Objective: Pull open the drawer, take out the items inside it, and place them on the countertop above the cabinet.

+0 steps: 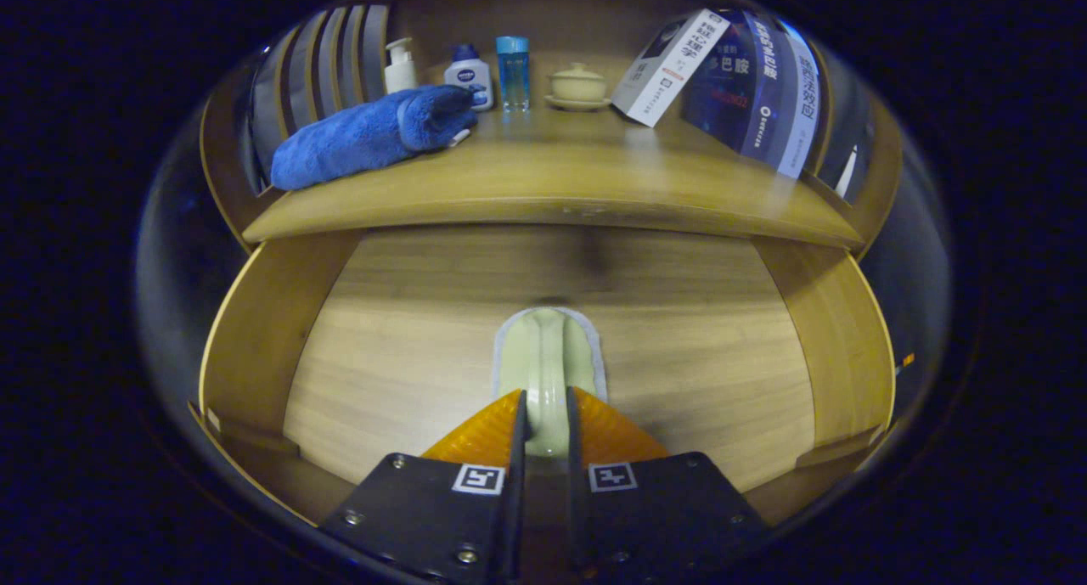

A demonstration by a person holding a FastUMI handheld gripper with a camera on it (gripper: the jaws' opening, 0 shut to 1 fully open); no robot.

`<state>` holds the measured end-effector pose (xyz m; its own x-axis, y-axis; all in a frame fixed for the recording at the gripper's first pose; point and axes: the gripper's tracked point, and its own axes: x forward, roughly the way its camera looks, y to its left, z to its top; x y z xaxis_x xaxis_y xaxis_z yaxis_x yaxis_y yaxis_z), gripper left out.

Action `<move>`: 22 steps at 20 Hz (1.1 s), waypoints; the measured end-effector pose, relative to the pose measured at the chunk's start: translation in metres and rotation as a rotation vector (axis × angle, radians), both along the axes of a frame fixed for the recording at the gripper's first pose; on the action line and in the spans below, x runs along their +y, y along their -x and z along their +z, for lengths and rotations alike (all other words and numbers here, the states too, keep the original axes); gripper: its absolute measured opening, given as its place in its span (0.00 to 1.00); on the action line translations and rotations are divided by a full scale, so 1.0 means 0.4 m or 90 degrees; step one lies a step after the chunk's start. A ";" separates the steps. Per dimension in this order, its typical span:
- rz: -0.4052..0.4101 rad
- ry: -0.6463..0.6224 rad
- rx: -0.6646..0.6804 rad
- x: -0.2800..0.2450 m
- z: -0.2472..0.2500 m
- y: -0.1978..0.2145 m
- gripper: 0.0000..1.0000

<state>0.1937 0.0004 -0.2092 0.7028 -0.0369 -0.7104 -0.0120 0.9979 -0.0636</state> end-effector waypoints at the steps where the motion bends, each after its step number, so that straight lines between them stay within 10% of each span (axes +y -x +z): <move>1: -0.007 -0.007 0.000 0.003 -0.006 0.006 0.22; 22: -0.002 -0.058 -0.251 0.018 0.360 0.041 0.14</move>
